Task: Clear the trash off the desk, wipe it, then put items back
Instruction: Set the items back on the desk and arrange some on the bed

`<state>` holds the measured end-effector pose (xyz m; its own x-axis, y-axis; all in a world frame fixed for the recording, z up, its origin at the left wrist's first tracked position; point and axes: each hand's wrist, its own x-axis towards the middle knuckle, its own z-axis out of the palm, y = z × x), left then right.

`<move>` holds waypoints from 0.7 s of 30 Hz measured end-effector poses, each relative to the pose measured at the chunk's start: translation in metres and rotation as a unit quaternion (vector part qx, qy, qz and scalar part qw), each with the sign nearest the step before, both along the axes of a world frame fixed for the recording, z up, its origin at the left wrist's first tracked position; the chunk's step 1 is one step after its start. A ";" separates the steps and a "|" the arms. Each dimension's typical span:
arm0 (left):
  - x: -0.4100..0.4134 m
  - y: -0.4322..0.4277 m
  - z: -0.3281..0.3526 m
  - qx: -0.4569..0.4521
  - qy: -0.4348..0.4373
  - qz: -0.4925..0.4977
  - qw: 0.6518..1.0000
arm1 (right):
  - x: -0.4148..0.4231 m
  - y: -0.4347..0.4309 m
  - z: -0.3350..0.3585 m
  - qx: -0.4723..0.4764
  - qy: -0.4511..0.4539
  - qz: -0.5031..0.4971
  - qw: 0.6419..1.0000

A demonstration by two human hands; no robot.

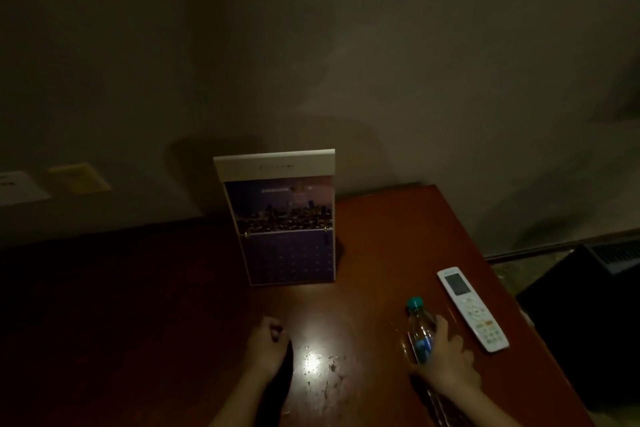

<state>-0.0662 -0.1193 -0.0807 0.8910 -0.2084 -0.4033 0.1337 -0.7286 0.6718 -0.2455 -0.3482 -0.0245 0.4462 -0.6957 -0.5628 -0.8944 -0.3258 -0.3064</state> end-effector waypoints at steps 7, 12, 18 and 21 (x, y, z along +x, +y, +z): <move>0.031 -0.002 0.025 -0.042 -0.073 0.121 0.989 | 0.016 -0.025 -0.018 -0.006 -0.085 0.004 0.996; 0.074 -0.004 0.057 -0.138 -0.111 0.160 0.971 | 0.064 -0.033 -0.012 -0.043 -0.138 0.013 0.989; 0.113 -0.019 0.078 -0.225 -0.119 0.111 0.961 | 0.115 -0.037 0.013 -0.052 -0.291 -0.024 0.955; 0.125 -0.027 0.082 -0.222 -0.107 0.092 0.965 | 0.123 -0.035 0.025 -0.038 -0.350 -0.052 0.935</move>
<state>0.0584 -0.1465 0.0015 0.9823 -0.1485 -0.1144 0.0580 -0.3398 0.9387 -0.1229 -0.3828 0.0000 0.6144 -0.7820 -0.1052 -0.5116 -0.2934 -0.8076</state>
